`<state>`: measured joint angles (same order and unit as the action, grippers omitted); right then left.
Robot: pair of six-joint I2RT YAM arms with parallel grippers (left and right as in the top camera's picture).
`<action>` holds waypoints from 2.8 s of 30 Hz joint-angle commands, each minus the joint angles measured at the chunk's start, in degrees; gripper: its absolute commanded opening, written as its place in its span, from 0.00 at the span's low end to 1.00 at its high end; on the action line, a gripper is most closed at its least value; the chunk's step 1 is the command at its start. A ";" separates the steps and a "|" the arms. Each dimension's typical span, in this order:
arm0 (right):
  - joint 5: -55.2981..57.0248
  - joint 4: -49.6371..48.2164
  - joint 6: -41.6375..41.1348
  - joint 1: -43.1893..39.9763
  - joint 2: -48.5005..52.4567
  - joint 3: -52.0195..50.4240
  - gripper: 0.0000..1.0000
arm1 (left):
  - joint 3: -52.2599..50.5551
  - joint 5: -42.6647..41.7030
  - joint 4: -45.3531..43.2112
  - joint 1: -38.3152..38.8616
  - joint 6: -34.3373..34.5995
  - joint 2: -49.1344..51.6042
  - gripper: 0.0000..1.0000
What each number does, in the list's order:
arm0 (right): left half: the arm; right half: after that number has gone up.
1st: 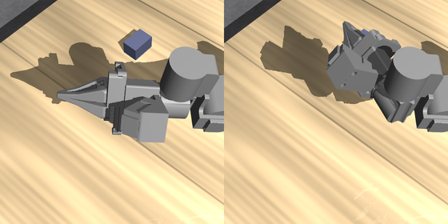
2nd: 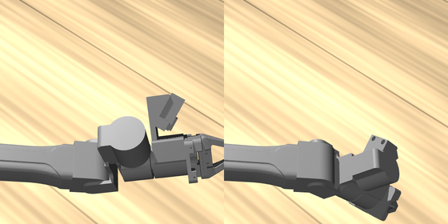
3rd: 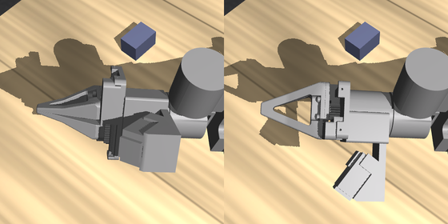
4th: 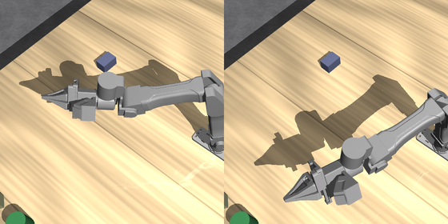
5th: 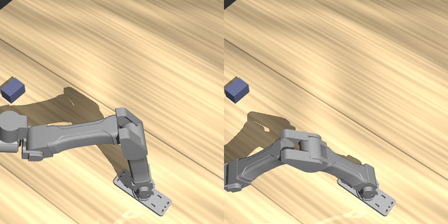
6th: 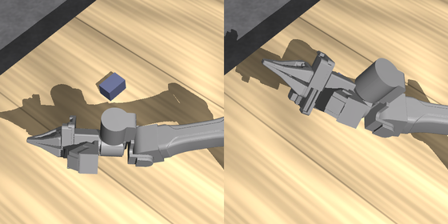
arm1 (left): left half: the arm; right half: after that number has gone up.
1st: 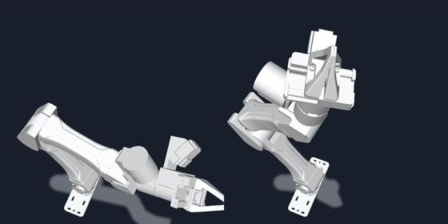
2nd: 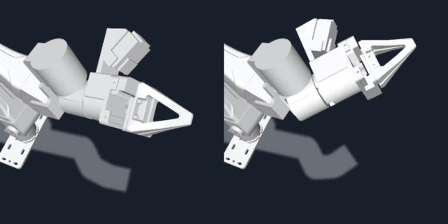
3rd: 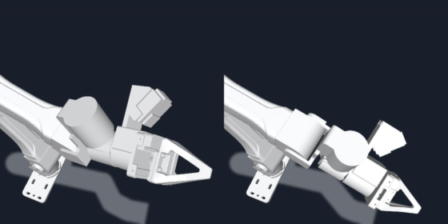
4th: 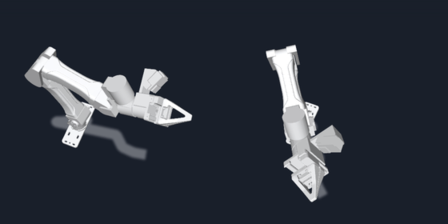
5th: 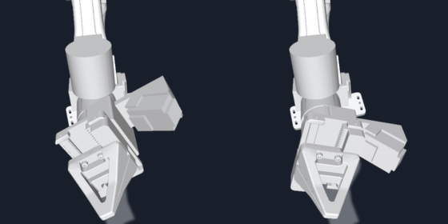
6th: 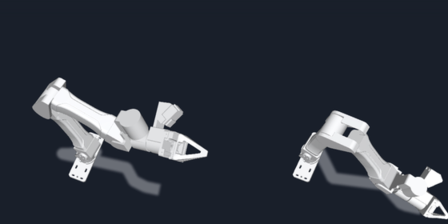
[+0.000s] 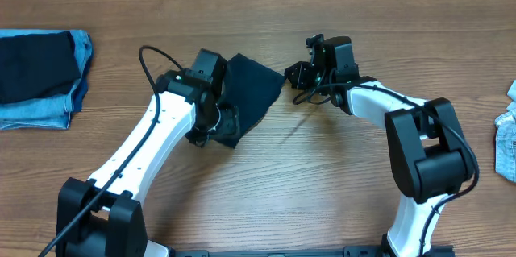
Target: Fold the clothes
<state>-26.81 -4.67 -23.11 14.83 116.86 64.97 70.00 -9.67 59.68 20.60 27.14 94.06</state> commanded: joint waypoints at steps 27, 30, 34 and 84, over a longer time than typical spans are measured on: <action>1.97 -8.59 -1.33 -0.20 2.91 2.34 0.10 | -13.92 2.60 -15.37 0.07 4.20 1.09 0.04; 2.84 -8.31 -1.33 1.03 3.13 2.34 0.10 | -15.30 2.60 -16.35 0.04 4.22 1.09 0.04; 2.75 -8.11 -2.67 3.26 4.61 2.34 0.10 | -17.31 2.58 -18.95 0.04 5.22 1.09 0.04; 4.50 15.72 5.31 7.30 -3.56 -0.09 0.04 | -17.51 3.43 -31.21 -6.54 -0.52 8.76 0.04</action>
<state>-18.61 12.58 -18.76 22.11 108.86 65.98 52.86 -4.03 29.50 14.22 27.00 98.45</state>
